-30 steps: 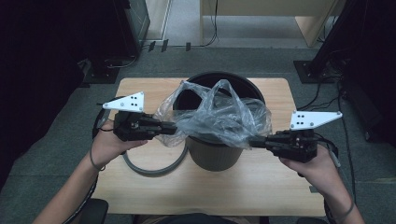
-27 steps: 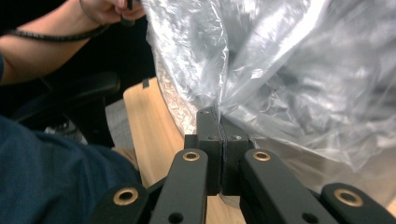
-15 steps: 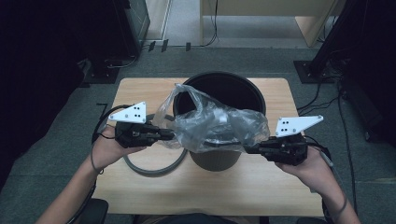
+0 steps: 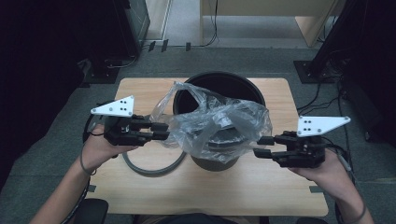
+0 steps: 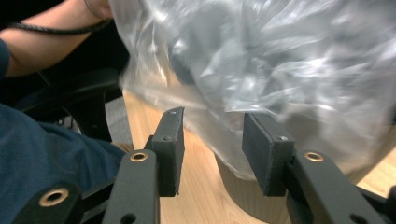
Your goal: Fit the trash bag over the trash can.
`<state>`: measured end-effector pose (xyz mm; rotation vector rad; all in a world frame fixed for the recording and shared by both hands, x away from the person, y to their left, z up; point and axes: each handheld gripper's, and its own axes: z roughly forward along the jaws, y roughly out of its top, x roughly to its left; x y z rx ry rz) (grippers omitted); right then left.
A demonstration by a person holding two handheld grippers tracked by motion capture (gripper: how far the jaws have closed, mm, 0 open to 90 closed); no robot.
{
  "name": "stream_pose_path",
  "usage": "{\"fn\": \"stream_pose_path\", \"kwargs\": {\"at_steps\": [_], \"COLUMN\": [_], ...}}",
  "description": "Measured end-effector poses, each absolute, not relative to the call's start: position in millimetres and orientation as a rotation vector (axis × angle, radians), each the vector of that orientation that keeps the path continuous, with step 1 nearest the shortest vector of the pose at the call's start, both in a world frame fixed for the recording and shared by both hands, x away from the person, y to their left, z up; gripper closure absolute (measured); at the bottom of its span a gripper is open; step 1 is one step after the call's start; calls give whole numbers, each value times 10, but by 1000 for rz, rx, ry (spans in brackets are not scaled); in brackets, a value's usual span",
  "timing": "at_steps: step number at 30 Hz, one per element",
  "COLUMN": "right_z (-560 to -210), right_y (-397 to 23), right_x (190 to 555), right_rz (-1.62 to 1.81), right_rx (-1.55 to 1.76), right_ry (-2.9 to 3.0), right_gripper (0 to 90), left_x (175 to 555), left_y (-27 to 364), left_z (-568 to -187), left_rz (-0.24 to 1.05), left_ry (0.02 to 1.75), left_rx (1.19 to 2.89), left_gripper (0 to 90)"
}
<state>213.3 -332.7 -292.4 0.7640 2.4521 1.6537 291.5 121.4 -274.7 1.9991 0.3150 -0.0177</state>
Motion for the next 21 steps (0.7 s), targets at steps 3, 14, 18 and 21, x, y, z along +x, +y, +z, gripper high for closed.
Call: {"fn": "stream_pose_path", "kwargs": {"at_steps": [3,14,18,21], "right_z": [-2841,-2691,-2707,-2770], "right_y": [-3439,-3563,-3454,-3418], "right_x": [2101,2323,2406,2484], "right_rz": [1680,1756,1729,1689], "right_rx": [768,913,908,920], "right_ry": [2392,2173,2188,2233], "right_gripper": [569,512,472,566], "left_x": [2923,3093,3141,3196], "left_y": [1235,1197,1174,1168], "left_z": [-2689,-2789,-2888,-2973], "left_rz": [7,104,98,53], "left_ry": [327,386,395,424], "left_rx": [1971,1958,1985,1996], "left_gripper": [617,413,386,393]}}
